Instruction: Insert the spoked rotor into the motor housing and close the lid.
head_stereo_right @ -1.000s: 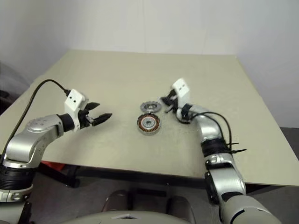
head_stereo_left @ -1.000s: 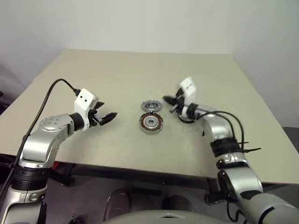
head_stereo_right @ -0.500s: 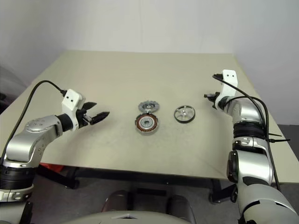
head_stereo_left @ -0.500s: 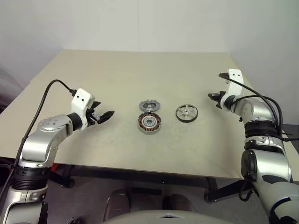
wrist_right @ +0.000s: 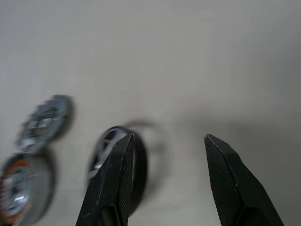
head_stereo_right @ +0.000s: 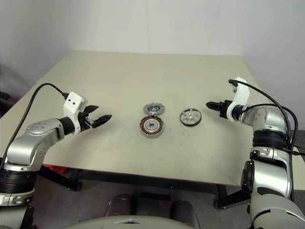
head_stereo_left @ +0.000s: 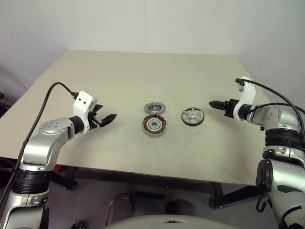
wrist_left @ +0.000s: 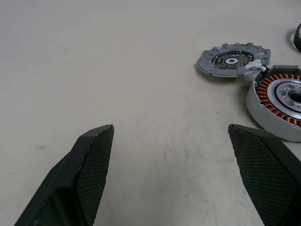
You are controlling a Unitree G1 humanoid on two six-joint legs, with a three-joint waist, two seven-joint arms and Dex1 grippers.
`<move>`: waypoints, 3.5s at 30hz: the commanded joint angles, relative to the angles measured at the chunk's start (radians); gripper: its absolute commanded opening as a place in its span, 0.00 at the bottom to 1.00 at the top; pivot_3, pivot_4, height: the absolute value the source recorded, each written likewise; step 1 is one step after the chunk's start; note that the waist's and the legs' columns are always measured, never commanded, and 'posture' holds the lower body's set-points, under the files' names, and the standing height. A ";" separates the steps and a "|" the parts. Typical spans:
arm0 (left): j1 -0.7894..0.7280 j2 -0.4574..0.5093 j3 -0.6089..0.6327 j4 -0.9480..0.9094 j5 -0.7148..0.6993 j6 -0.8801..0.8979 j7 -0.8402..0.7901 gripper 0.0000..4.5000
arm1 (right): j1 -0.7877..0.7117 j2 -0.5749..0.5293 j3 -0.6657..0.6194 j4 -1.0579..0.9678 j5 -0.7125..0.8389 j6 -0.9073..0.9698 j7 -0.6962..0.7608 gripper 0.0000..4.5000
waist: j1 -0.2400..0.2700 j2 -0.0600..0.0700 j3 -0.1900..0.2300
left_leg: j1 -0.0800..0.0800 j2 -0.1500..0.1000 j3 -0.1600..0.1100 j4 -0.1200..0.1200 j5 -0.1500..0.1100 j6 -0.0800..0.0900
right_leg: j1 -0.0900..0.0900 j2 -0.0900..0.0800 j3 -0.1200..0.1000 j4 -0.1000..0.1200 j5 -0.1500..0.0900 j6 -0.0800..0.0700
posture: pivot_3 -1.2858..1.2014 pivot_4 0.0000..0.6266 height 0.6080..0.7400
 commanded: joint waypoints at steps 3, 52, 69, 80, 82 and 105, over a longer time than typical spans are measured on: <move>-0.006 0.001 -0.003 -0.018 0.003 -0.015 -0.002 0.91 | 0.059 -0.007 -0.075 -0.016 0.132 0.189 0.069 0.59 | 0.006 0.000 0.000 | 0.000 0.000 0.000 0.000 0.000 0.000 | 0.000 0.000 0.000 0.000 0.000 0.000 | 0.52 0.00 1.00; 0.002 0.039 -0.016 -0.029 0.025 -0.023 -0.020 0.91 | 0.035 0.444 -0.203 -0.187 0.435 0.475 -0.118 0.08 | 0.022 0.001 -0.001 | 0.002 0.001 0.000 -0.001 0.001 -0.003 | 0.000 0.000 0.000 0.001 0.000 0.000 | 0.52 0.00 1.00; 0.019 0.064 -0.004 -0.055 0.024 -0.006 -0.027 0.91 | 0.104 0.512 -0.154 -0.075 0.418 0.375 -0.142 0.08 | 0.021 0.001 -0.001 | 0.002 0.001 -0.001 -0.004 0.004 -0.007 | -0.001 0.000 0.000 0.001 -0.001 0.003 | 0.52 0.00 1.00; 0.018 0.068 -0.002 -0.056 0.026 -0.007 -0.024 0.91 | 0.106 0.460 -0.075 0.054 0.374 0.253 -0.046 0.08 | 0.020 0.000 -0.001 | 0.004 0.001 -0.001 -0.004 0.004 -0.007 | 0.001 0.000 0.000 0.001 0.000 0.000 | 0.52 0.00 1.00; 0.019 0.068 -0.002 -0.056 0.027 -0.008 -0.023 0.91 | 0.108 0.459 -0.070 0.050 0.377 0.253 -0.044 0.08 | 0.020 0.000 -0.001 | 0.005 0.001 -0.001 -0.004 0.004 -0.008 | 0.002 0.000 0.000 0.001 -0.001 0.003 | 0.52 0.00 1.00; 0.012 0.063 -0.003 -0.049 0.026 -0.009 -0.017 0.91 | 0.193 0.438 -0.049 -0.217 0.494 0.340 0.030 0.81 | 0.022 0.000 -0.001 | 0.004 0.001 -0.002 -0.004 0.005 -0.010 | 0.001 0.000 0.000 0.001 -0.001 0.002 | 0.52 0.00 1.00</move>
